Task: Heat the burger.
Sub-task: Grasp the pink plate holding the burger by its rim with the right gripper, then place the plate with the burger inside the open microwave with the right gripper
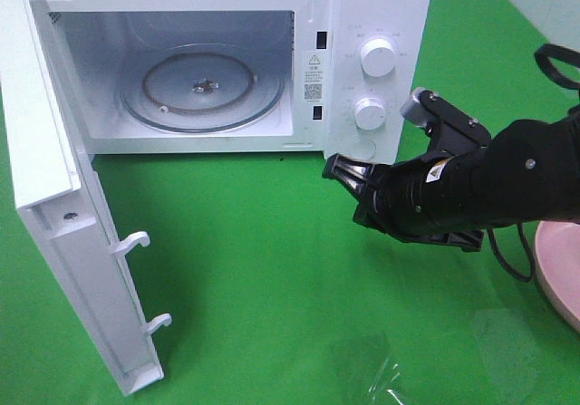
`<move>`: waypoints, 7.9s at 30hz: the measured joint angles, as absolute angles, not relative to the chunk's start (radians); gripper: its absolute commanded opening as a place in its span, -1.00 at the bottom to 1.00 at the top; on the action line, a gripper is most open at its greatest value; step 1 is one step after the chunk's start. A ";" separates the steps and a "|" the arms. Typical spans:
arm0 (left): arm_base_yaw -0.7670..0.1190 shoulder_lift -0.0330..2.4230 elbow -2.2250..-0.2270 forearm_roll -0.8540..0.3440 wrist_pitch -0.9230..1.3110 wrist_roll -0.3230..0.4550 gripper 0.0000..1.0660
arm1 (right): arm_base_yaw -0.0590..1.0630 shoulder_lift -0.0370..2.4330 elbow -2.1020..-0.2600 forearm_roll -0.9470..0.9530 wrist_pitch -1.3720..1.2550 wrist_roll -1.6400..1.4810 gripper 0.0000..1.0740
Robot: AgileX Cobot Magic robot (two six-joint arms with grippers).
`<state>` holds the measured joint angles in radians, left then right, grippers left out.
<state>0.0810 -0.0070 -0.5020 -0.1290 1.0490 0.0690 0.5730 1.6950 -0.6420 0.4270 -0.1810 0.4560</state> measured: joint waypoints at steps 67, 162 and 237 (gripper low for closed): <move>0.081 -0.007 -0.502 -0.129 1.049 0.069 0.83 | 0.183 1.484 -0.640 -0.244 0.549 0.173 0.61; 0.081 -0.007 -0.502 -0.129 1.049 0.069 0.83 | 0.533 1.485 -0.614 -0.644 0.873 0.672 -1.00; 0.081 -0.007 -0.502 -0.129 1.049 0.069 0.83 | 1.186 1.407 -0.526 -0.871 0.742 0.503 -1.00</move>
